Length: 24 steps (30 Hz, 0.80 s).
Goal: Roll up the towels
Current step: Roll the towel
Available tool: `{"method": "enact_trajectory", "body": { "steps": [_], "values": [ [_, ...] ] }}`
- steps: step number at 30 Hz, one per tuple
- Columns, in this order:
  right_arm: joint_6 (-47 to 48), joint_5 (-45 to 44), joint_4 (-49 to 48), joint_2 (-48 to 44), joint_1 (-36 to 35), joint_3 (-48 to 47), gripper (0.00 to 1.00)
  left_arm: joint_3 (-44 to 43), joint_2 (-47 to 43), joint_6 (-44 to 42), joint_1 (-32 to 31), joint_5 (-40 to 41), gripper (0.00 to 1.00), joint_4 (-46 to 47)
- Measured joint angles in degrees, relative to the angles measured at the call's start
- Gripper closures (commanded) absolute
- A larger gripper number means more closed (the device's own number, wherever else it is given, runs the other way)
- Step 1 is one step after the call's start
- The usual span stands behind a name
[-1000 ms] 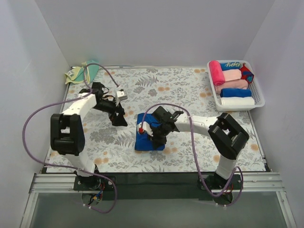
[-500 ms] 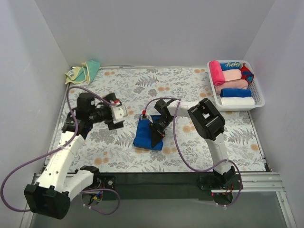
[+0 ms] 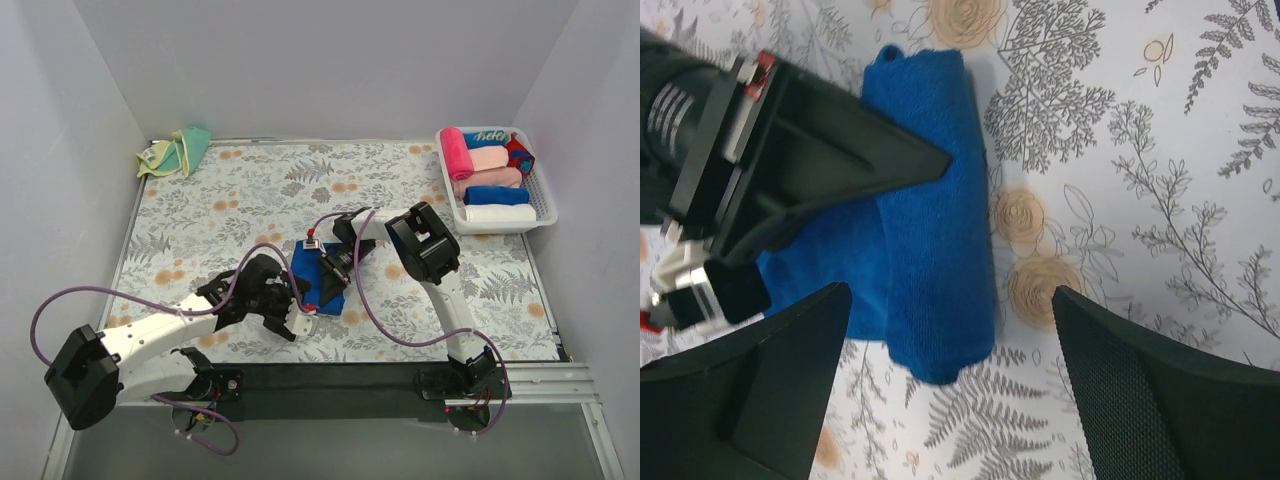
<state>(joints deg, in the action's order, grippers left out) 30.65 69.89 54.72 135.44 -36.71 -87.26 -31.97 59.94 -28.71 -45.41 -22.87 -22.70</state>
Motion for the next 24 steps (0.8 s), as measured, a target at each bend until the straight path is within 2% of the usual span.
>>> {"method": "enact_trajectory", "body": {
  "steps": [4,7,10,11,17,18,21,24],
  "values": [
    [0.0,-0.1,1.8,0.9,0.0,-1.3,0.99,2.0,5.5,-0.8,-4.0,3.0,0.26,6.9],
    [0.2,-0.3,2.3,1.0,0.0,-1.6,0.99,3.8,8.8,-1.6,-4.9,5.0,0.27,11.1],
    [0.3,-0.3,2.3,1.0,0.0,-1.6,0.99,4.8,10.9,-2.5,-5.4,7.1,0.32,15.3],
    [0.3,-0.4,2.3,1.0,0.0,-1.6,0.99,4.8,11.6,-2.6,-5.4,7.6,0.40,16.4],
    [0.2,-0.8,2.6,1.0,0.0,-1.8,0.97,4.8,15.6,-3.6,-5.4,9.8,0.66,21.3],
    [0.2,-0.8,2.6,1.0,0.0,-1.8,0.93,4.8,15.9,-3.7,-5.4,9.8,0.74,21.4],
    [0.1,-1.0,2.6,1.0,0.0,-1.9,0.82,3.0,17.1,-3.3,-5.4,9.7,0.86,19.6],
    [-0.5,-1.3,2.6,0.8,0.2,-1.9,0.64,-0.1,18.3,-2.4,-5.3,9.0,0.94,15.1]
  ]
}}
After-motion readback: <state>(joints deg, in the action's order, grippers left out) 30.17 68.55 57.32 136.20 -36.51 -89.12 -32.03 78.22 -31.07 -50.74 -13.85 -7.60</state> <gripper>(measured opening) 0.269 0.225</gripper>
